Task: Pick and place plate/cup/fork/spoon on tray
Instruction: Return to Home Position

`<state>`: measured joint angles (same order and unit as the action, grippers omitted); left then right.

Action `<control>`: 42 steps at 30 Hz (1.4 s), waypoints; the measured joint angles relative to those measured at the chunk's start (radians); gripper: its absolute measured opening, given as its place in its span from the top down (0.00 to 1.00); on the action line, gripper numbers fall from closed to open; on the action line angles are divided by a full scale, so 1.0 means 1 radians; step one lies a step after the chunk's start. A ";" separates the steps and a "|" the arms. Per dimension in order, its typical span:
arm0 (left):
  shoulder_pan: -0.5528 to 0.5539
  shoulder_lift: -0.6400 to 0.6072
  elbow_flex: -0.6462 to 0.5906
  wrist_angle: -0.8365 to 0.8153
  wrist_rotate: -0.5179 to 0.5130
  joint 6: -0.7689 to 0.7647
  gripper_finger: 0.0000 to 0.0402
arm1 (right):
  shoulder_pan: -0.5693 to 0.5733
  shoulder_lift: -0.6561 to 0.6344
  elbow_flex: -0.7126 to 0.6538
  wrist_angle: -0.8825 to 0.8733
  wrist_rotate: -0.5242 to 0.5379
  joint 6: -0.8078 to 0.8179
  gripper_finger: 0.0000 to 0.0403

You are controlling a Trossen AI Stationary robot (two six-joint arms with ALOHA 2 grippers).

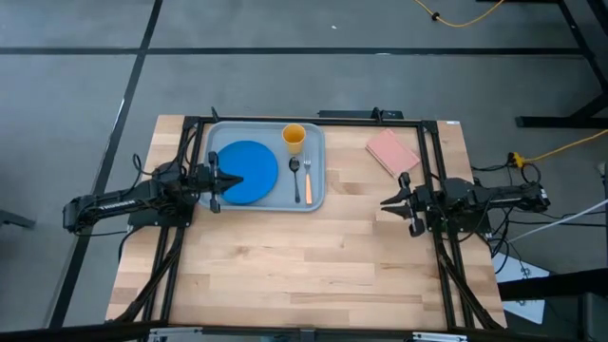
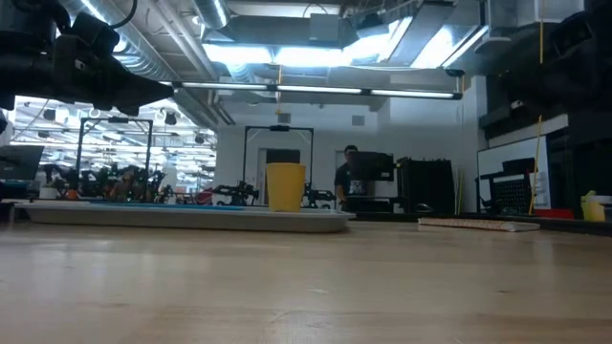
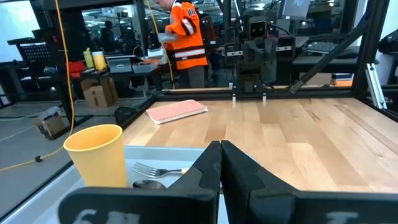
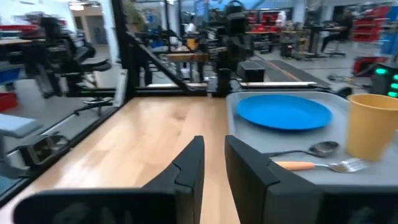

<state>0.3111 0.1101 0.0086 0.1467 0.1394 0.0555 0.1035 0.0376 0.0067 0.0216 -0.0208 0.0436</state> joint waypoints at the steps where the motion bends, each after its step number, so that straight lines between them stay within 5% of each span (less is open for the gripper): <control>1: 0.000 0.000 0.000 0.000 0.000 0.000 1.00 | -0.015 0.001 0.000 0.000 0.000 0.000 0.83; 24: -0.006 -0.015 0.000 -0.004 -0.002 0.000 1.00 | -0.088 0.054 0.000 0.003 0.001 0.031 0.83; 42: -0.215 -0.107 0.000 -0.003 -0.007 0.000 1.00 | -0.088 0.054 0.000 0.003 0.001 0.028 0.83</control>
<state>0.0963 0.0029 0.0084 0.1432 0.1322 0.0554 0.0151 0.0914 0.0067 0.0246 -0.0200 0.0715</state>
